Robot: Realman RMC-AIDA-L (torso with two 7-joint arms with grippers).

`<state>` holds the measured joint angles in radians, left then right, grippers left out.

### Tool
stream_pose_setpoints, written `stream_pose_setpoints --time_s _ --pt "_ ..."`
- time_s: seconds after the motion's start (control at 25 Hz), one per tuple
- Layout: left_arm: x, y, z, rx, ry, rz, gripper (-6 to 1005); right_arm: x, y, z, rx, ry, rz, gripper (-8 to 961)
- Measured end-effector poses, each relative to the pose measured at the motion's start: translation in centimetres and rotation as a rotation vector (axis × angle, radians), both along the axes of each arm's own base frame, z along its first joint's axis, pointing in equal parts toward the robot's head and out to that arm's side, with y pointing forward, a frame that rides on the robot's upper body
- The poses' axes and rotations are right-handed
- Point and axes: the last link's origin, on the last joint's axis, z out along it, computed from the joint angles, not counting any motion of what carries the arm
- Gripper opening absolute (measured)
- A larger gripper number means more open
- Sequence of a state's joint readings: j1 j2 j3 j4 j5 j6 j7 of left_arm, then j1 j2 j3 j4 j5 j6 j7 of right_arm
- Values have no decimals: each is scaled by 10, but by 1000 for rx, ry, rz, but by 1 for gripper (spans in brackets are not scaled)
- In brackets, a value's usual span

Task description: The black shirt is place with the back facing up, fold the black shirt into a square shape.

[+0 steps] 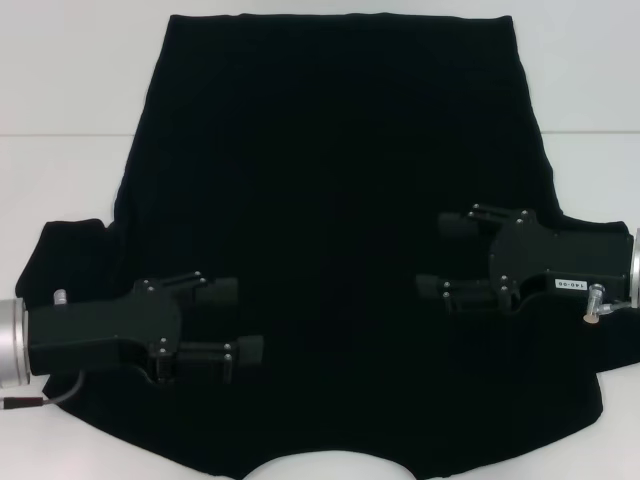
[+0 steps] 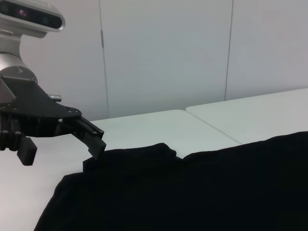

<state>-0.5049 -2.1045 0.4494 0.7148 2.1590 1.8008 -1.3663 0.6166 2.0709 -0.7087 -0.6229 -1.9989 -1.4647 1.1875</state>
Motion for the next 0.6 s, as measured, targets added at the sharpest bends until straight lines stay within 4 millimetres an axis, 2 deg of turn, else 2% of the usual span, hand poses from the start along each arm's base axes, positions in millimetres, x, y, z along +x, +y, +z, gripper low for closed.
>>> stream_pose_setpoints --time_s 0.6 --pt "-2 -1 0 -2 8 7 915 0 0 0 2 4 -3 924"
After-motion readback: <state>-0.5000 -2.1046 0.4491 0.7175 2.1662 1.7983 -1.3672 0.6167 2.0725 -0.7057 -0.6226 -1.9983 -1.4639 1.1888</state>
